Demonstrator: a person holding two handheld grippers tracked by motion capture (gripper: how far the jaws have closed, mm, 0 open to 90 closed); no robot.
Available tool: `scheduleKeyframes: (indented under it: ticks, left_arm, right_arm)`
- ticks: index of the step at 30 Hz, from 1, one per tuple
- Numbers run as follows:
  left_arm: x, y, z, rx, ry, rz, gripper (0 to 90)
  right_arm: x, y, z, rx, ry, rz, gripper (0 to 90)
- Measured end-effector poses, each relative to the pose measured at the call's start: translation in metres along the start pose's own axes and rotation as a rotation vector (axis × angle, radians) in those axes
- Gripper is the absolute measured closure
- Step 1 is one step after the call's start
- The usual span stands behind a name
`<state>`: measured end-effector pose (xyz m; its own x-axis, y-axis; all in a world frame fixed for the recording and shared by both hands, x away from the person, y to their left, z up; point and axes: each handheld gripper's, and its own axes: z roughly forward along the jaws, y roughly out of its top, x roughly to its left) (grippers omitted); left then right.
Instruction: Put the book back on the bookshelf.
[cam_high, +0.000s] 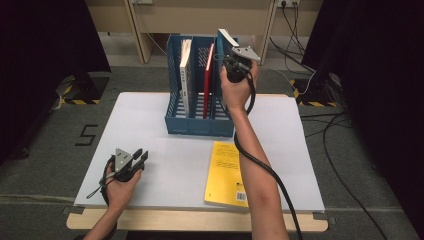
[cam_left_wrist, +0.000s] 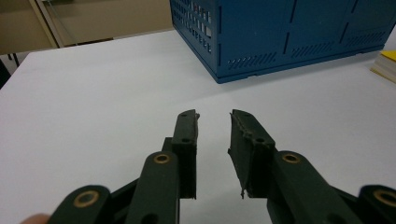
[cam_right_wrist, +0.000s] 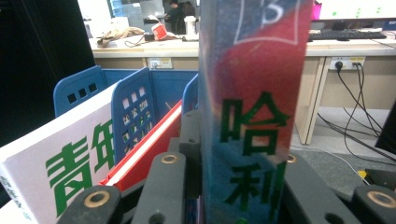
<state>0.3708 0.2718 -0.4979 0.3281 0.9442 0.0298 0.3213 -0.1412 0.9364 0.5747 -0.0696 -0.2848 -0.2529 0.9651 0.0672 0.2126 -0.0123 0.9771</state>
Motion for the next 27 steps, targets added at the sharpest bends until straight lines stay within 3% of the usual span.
scheduleKeyframes:
  ticks: [9, 27]
  left_arm:
    - [0.0, 0.0, -0.001, -0.004, -0.004, -0.003, 71.2]
    - [-0.001, 0.0, -0.002, -0.005, -0.007, -0.003, 71.4]
  right_arm:
    - [0.005, -0.007, 0.012, 0.011, -0.007, -0.009, 75.1]
    - [0.0, -0.029, 0.025, 0.053, -0.021, -0.008, 75.1]
